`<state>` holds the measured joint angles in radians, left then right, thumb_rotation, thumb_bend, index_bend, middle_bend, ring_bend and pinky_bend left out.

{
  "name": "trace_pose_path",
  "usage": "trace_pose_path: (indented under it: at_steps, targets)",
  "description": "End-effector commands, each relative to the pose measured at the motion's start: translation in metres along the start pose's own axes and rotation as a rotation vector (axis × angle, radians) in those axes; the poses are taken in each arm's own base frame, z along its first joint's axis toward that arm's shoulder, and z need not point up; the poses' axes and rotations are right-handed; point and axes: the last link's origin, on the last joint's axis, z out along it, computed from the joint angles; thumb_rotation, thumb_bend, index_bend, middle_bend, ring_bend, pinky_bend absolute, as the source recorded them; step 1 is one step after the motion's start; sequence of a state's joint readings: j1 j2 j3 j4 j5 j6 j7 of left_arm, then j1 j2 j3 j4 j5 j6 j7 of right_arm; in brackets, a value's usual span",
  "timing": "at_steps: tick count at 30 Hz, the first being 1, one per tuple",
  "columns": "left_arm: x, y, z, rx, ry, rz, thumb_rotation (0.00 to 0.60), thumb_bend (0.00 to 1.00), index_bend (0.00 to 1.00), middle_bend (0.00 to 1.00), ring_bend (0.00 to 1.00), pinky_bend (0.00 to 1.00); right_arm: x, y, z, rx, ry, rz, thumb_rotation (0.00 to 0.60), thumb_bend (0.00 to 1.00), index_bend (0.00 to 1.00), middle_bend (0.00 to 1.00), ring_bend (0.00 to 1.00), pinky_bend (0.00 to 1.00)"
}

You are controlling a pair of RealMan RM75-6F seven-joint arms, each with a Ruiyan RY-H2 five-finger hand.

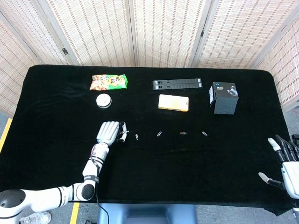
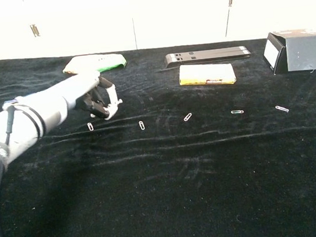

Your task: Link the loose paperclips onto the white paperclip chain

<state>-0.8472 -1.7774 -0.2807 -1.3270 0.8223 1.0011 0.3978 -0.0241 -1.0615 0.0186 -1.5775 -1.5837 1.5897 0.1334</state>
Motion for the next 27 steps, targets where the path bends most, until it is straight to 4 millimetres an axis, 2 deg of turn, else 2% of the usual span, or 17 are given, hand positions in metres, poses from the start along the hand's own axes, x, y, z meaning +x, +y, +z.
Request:
trace_pose_path:
  at_steps: [1,10,27]
  targets:
    - [-0.008,0.006,0.006,-0.011,-0.023,0.014,0.6,0.66,0.77,1.0,1.0,1.0,0.0,0.001,-0.001,-0.004,0.0,0.0,0.592,0.0,0.0,0.0,0.0,0.0]
    - [-0.012,-0.003,0.012,0.004,-0.029,0.041,0.6,0.66,0.77,1.0,1.0,1.0,0.0,0.004,-0.004,-0.016,0.002,-0.001,0.589,0.0,0.0,0.0,0.0,0.0]
    - [-0.01,-0.015,0.011,0.022,-0.035,0.051,0.6,0.66,0.78,1.0,1.0,1.0,-0.003,0.001,-0.001,-0.016,-0.005,-0.011,0.592,0.0,0.0,0.0,0.0,0.0]
